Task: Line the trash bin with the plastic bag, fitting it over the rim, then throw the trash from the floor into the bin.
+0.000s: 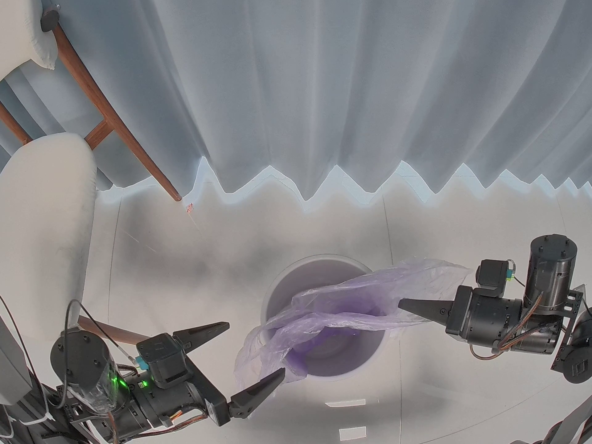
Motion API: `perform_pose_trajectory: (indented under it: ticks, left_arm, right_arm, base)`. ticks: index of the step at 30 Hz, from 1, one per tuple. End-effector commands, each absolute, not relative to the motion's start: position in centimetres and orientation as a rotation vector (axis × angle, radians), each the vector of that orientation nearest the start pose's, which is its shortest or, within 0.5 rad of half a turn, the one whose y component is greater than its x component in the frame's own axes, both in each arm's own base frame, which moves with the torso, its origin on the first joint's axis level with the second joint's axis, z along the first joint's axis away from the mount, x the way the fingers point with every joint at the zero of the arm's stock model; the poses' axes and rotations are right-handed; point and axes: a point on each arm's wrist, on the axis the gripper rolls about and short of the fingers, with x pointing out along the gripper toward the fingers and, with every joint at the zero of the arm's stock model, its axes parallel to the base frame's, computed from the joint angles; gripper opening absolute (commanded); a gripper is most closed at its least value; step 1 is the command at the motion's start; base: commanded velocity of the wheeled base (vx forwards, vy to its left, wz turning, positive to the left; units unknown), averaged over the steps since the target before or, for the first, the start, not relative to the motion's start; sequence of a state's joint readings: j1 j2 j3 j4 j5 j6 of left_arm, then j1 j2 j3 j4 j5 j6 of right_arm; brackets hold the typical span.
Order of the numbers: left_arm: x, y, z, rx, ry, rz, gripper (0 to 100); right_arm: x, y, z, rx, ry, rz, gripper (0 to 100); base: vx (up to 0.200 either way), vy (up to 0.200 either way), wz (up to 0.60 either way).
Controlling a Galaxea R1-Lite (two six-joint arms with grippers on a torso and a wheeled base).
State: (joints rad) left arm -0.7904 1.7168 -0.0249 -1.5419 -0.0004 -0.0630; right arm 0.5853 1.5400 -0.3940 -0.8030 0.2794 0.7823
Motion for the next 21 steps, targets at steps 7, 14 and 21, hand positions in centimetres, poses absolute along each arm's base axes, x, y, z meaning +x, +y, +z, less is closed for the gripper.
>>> perform_pose_trajectory:
  ticks: [7, 14, 21]
  left_arm:
    - [16.0, -13.0, 7.5, 0.04, 0.276, -0.67, 100]
    - [16.7, -12.2, 7.5, 0.028, 0.279, -0.622, 100]
    - [16.2, -11.8, 8.6, 0.01, 0.228, -0.629, 100]
  right_arm:
    - [17.5, 12.5, 15.5, 0.685, 0.604, 0.73, 0]
    - [17.5, 12.5, 15.4, 0.684, 0.613, 0.736, 0]
    - [17.5, 12.5, 15.2, 0.683, 0.623, 0.735, 0]
  base:
    - [0.0, 0.0, 0.0]
    - [0.0, 0.0, 0.0]
    - [0.0, 0.0, 0.0]
